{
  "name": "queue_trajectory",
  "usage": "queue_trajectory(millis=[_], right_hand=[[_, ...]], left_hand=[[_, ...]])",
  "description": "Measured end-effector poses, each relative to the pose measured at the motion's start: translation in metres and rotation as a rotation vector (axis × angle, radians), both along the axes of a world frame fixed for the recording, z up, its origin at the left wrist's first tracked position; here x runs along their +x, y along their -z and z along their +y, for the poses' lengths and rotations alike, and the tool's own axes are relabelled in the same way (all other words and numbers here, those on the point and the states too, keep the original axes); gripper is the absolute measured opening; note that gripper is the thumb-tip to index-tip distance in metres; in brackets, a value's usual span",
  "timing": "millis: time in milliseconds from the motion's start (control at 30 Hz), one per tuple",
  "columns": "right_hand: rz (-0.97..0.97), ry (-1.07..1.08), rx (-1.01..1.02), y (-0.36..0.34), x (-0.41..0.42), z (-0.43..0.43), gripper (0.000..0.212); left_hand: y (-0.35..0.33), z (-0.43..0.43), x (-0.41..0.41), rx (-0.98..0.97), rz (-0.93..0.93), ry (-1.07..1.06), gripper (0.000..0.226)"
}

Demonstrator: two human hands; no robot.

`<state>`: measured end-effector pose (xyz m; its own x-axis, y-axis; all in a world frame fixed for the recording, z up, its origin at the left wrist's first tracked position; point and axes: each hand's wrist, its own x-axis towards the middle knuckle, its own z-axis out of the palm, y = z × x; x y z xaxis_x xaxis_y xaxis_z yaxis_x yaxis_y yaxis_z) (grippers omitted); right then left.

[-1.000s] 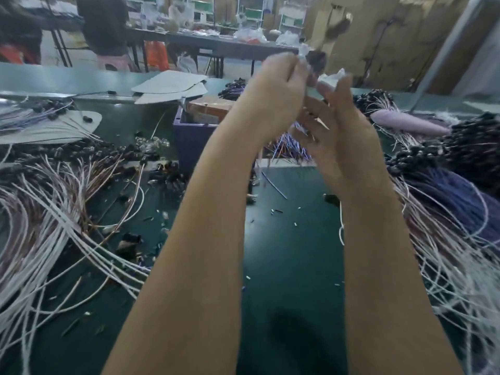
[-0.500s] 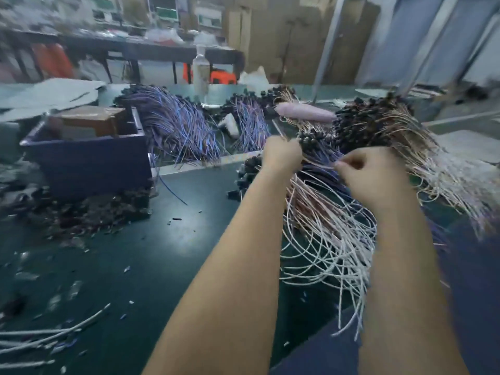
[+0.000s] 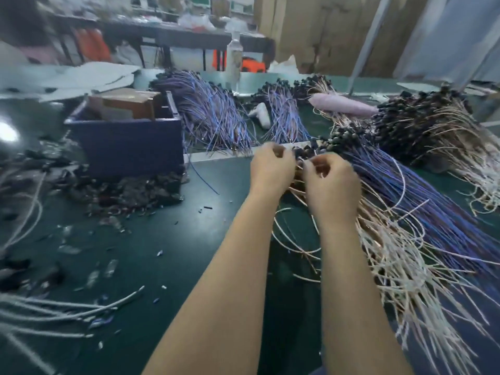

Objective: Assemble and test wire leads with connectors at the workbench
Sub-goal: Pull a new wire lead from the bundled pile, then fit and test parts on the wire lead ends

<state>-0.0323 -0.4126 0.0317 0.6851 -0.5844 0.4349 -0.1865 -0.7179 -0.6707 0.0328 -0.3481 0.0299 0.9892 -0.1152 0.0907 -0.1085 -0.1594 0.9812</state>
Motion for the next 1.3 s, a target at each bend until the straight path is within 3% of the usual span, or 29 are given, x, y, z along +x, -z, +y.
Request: queue_trajectory(millis=[100, 200, 367, 467, 633, 767, 900, 1000, 1067, 1133, 1200, 1300], right_hand=[[0.0, -0.305, 0.073, -0.008, 0.023, 0.061, 0.016], [0.155, -0.593, 0.099, -0.005, 0.041, 0.124, 0.014], [0.384, -0.936, 0.046, 0.01, 0.059, 0.235, 0.021], [0.442, -0.988, -0.04, 0.024, 0.071, 0.291, 0.027], [0.592, -0.822, -0.29, 0.048, 0.082, 0.348, 0.036], [0.444, -0.703, -0.24, 0.055, 0.088, 0.359, 0.027], [0.355, -0.815, 0.124, 0.046, 0.091, 0.354, 0.022], [0.071, -0.851, 0.473, 0.027, 0.084, 0.339, 0.016], [-0.114, -0.87, 0.593, 0.012, 0.081, 0.324, 0.017], [-0.25, -0.914, 0.667, -0.005, 0.08, 0.307, 0.018], [-0.315, -0.953, 0.738, -0.018, 0.079, 0.286, 0.017], [-0.311, -0.924, 0.631, -0.026, 0.077, 0.25, 0.013]], left_hand=[[-0.02, 0.063, 0.008, -0.131, -0.082, -0.161, 0.008], [-0.028, 0.13, 0.011, -0.221, -0.144, -0.394, 0.008], [-0.02, 0.25, 0.011, -0.448, -0.072, -0.683, 0.011], [-0.015, 0.303, 0.007, -0.579, 0.019, -0.848, 0.011], [-0.009, 0.346, 0.002, -0.697, 0.087, -0.964, 0.014], [-0.008, 0.35, 0.003, -0.704, 0.105, -0.984, 0.028], [-0.009, 0.343, 0.004, -0.694, 0.091, -0.989, 0.006], [-0.006, 0.335, 0.008, -0.441, 0.019, -0.947, 0.017], [-0.007, 0.326, 0.011, -0.215, -0.001, -0.861, 0.03], [-0.012, 0.313, 0.015, -0.091, -0.005, -0.717, 0.034], [-0.022, 0.295, 0.016, -0.132, -0.054, -0.541, 0.035], [-0.037, 0.265, 0.013, -0.162, -0.214, -0.407, 0.031]])
